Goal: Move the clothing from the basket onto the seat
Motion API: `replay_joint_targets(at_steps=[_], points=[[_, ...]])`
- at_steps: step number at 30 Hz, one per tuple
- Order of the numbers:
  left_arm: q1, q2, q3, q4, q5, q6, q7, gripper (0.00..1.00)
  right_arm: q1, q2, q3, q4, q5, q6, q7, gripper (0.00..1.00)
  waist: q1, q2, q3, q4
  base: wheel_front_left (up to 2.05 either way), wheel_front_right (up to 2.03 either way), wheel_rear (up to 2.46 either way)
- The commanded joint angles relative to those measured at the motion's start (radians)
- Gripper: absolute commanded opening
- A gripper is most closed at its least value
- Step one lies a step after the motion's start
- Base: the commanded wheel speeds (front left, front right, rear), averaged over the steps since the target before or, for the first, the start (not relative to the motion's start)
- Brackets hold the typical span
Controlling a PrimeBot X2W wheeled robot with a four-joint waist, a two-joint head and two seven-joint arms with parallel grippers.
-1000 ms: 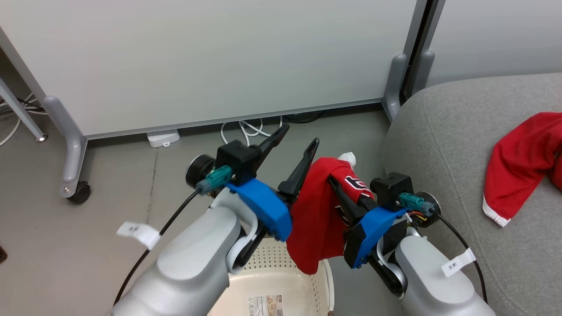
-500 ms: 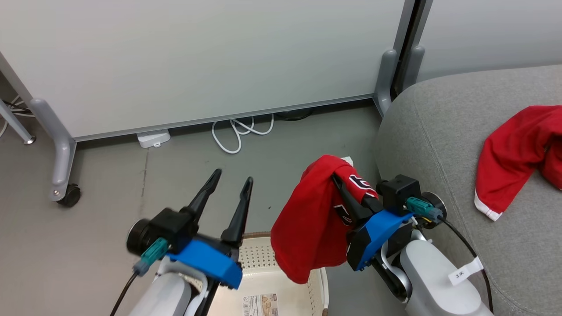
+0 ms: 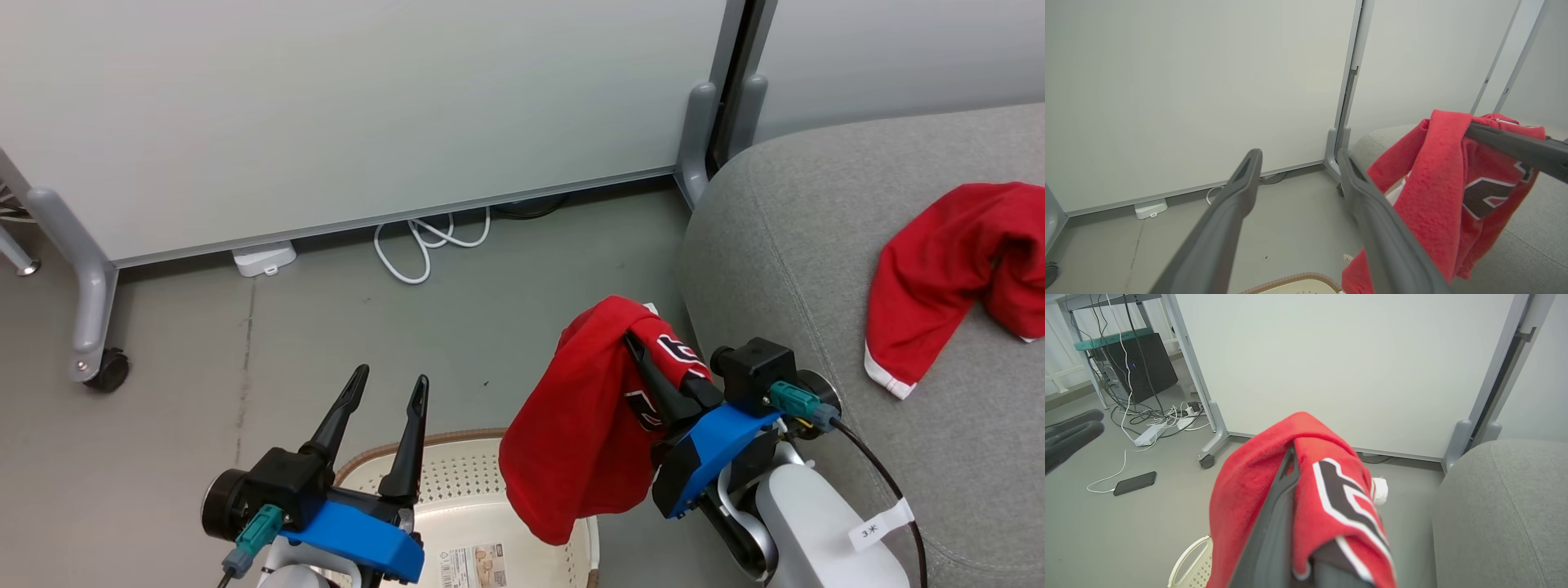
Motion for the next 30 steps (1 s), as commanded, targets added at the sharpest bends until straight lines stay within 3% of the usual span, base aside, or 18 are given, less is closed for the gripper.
replay_joint_targets(at_steps=[1,10,30], points=[[0.001,-0.003,0.005,-0.005,0.007,-0.006,-0.003,1.0,0.009,-0.001,-0.005,-0.009,-0.003,0.001,0.004,0.0,0.0,0.0,0.001,-0.004,0.0,0.0,0.0],[-0.018,0.001,-0.006,-0.006,0.021,-0.006,-0.003,1.0,0.028,-0.001,0.001,-0.062,0.013,0.001,0.008,0.0,0.0,0.0,0.025,-0.093,0.0,0.0,0.0],[-0.047,0.048,-0.035,-0.013,0.009,-0.007,-0.003,1.0,0.047,-0.001,0.008,-0.099,0.04,0.001,-0.016,0.0,0.0,0.0,0.078,-0.417,0.0,0.0,0.0]])
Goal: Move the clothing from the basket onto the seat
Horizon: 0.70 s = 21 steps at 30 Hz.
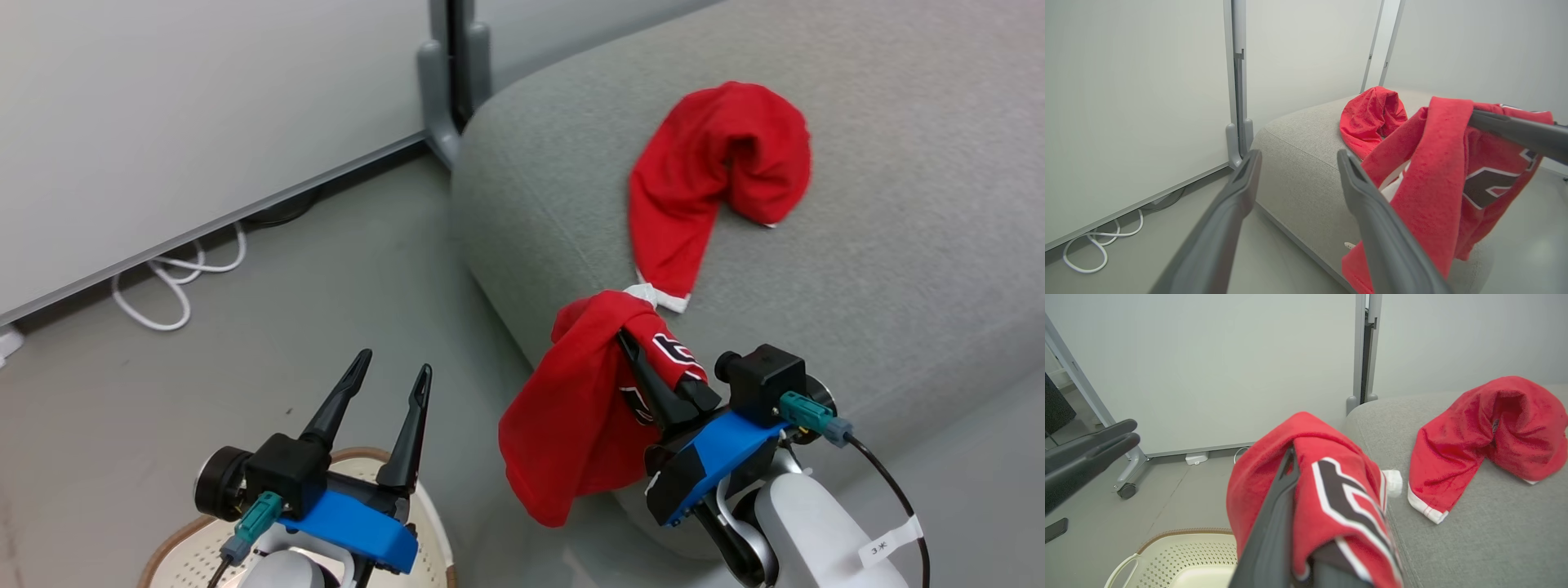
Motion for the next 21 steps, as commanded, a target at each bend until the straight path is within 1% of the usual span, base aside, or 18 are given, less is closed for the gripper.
replay_joint_targets(at_steps=[1,6,14,21], points=[[-0.013,0.007,0.003,-0.004,-0.001,-0.001,-0.003,1.0,0.006,0.0,0.0,-0.002,0.002,0.001,-0.006,0.0,0.0,0.0,0.01,-0.048,0.0,0.0,0.0],[-0.014,0.016,-0.012,-0.003,-0.002,-0.002,-0.003,1.0,0.019,0.0,-0.008,0.004,0.007,0.001,-0.015,0.0,0.0,0.0,0.012,-0.099,0.0,0.0,0.0],[-0.047,0.023,-0.053,0.014,-0.014,-0.001,-0.003,1.0,0.041,0.0,-0.045,-0.012,0.0,0.001,-0.024,0.0,0.0,0.0,0.026,-0.106,0.0,0.0,0.0],[-0.058,0.025,-0.061,0.02,-0.023,-0.001,-0.003,1.0,0.041,0.0,-0.052,-0.02,-0.004,0.001,-0.017,0.0,0.0,0.0,0.028,-0.105,0.0,0.0,0.0]])
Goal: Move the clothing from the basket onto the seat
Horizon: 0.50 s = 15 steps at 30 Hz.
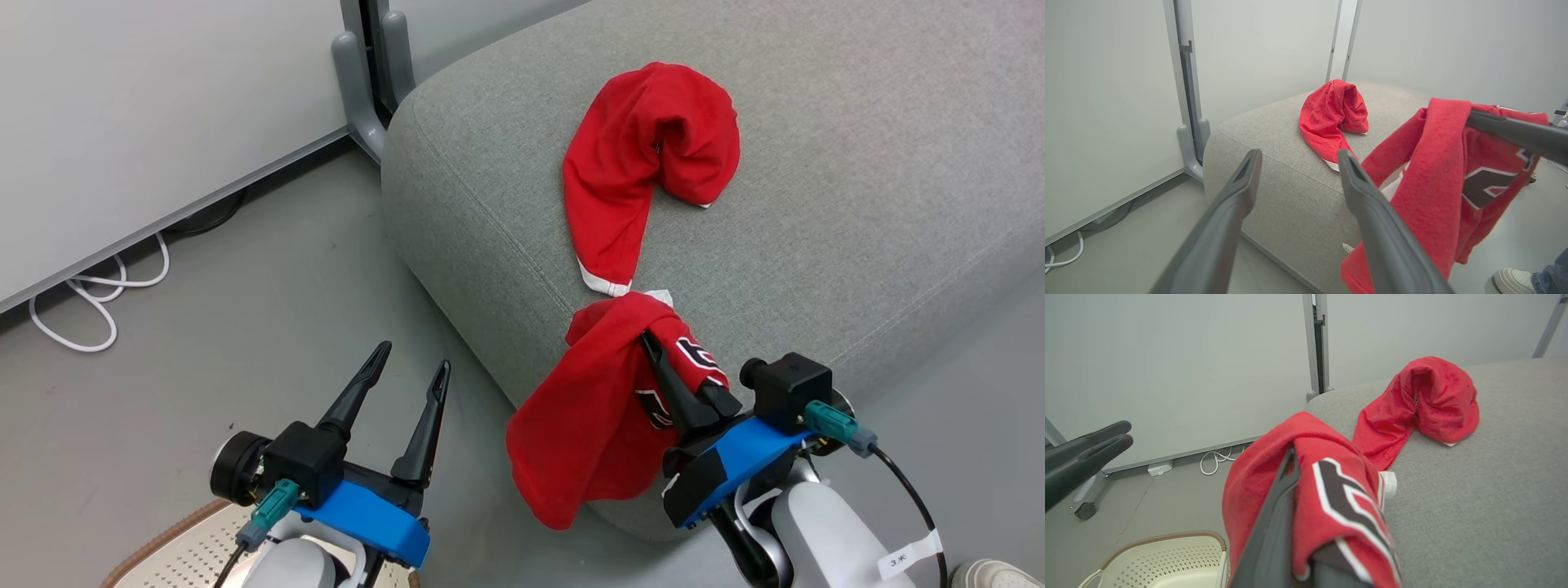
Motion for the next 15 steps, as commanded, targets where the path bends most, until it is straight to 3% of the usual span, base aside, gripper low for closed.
replay_joint_targets(at_steps=[1,9,15], points=[[-0.016,0.005,0.002,0.0,-0.003,-0.001,-0.003,1.0,-0.001,0.0,-0.003,-0.006,-0.003,0.001,0.002,0.0,0.0,0.0,-0.001,0.001,0.0,0.0,0.0],[-0.007,0.019,0.017,-0.018,0.018,-0.001,-0.003,1.0,-0.119,0.0,-0.031,-0.009,-0.015,0.001,0.037,0.0,0.0,0.0,0.038,-0.002,0.0,0.0,0.0],[-0.041,0.053,0.005,-0.043,0.038,-0.001,-0.003,1.0,-0.284,-0.039,-0.129,-0.032,0.023,0.001,0.099,0.0,0.0,0.0,0.13,0.026,0.0,0.0,0.0]])
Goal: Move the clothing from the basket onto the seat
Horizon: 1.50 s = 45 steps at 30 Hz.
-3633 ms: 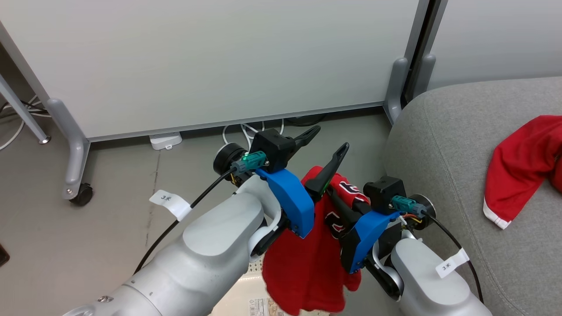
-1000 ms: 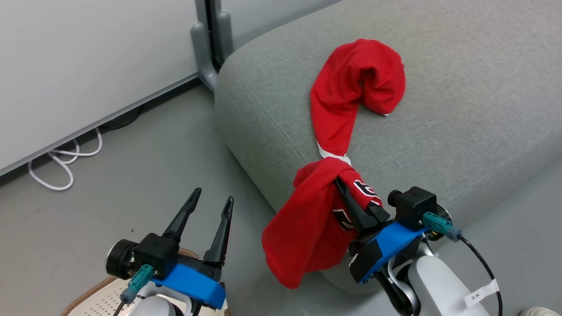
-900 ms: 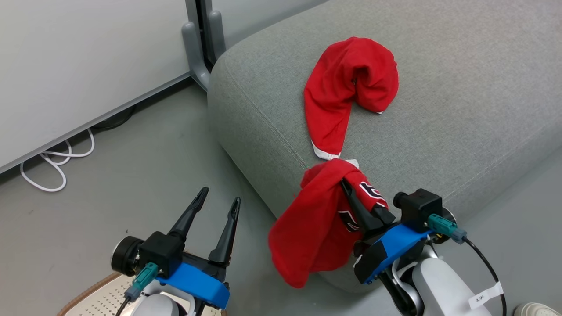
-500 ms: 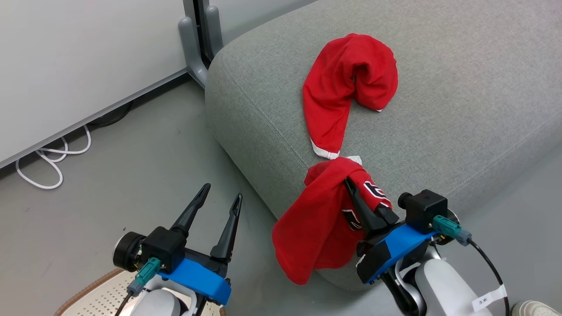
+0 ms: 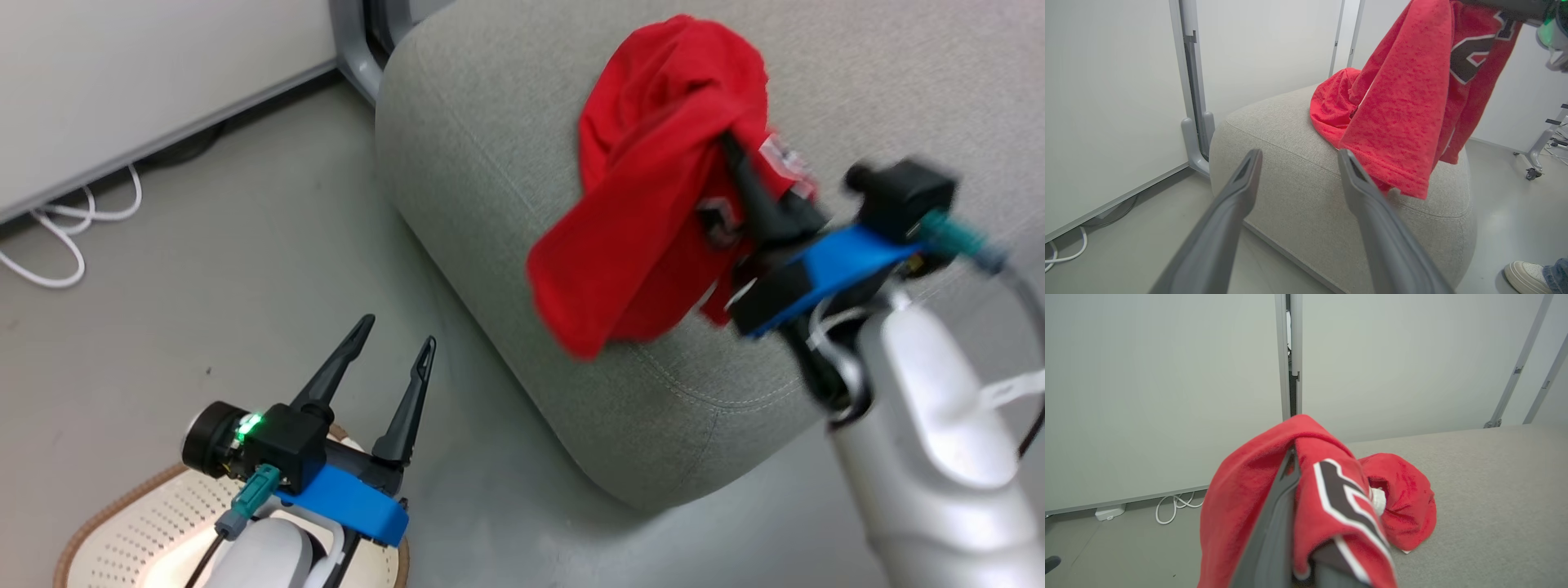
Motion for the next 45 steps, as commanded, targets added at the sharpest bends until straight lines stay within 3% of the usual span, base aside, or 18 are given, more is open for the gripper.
replay_joint_targets(at_steps=[1,12,19,28,37,38,39,41,42,45], points=[[-0.027,0.015,-0.003,-0.01,0.007,-0.001,-0.003,1.0,-0.058,-0.022,-0.031,-0.014,0.015,0.001,0.018,0.0,0.0,-0.0001,0.057,0.022,0.0,0.0,0.0],[-0.148,0.091,-0.031,-0.076,0.033,-0.001,-0.003,1.0,-0.388,-0.209,-0.276,0.054,0.043,0.001,0.059,0.0,0.0,-0.0001,0.285,0.098,0.0,0.0,0.0],[-0.236,0.113,-0.055,-0.13,0.049,-0.001,0.001,1.0,-0.52,-0.287,-0.448,0.183,0.013,0.001,0.033,0.0,0.0,-0.0001,0.413,0.161,0.0,0.0,0.0],[-0.295,0.121,-0.067,-0.178,0.064,0.004,0.004,1.0,-0.553,-0.26,-0.542,0.368,-0.065,0.0,-0.044,0.0,0.0,-0.0001,0.521,0.215,0.0,0.0,0.0],[-0.303,0.113,-0.074,-0.182,0.063,0.009,-0.001,1.0,-0.57,-0.247,-0.626,0.544,-0.154,0.001,-0.114,0.0,0.0,-0.0001,0.541,0.251,0.0,0.0,0.0],[-0.303,0.112,-0.074,-0.18,0.063,0.01,-0.001,1.0,-0.572,-0.246,-0.63,0.557,-0.16,0.001,-0.122,0.13,0.0,-0.0001,0.539,0.253,0.0,0.0,0.0],[-0.305,0.11,-0.074,-0.179,0.063,0.011,-0.002,1.0,-0.575,-0.246,-0.634,0.568,-0.166,0.0,-0.127,0.35,0.0,-0.0001,0.537,0.254,0.0,0.0,0.0],[-0.306,0.107,-0.073,-0.175,0.062,0.012,-0.002,1.0,-0.58,-0.242,-0.634,0.588,-0.178,0.0,-0.138,0.95,0.0,-0.0001,0.531,0.254,0.0,0.0,0.0],[-0.306,0.106,-0.074,-0.173,0.062,0.012,-0.002,1.0,-0.583,-0.239,-0.633,0.596,-0.183,0.001,-0.142,1.0,0.0,-0.0001,0.528,0.253,0.0,0.0,0.0],[-0.309,0.101,-0.076,-0.167,0.063,0.012,-0.002,1.0,-0.593,-0.238,-0.633,0.616,-0.199,0.0,-0.152,1.0,0.0,-0.0001,0.52,0.252,0.0,0.0,0.0]])
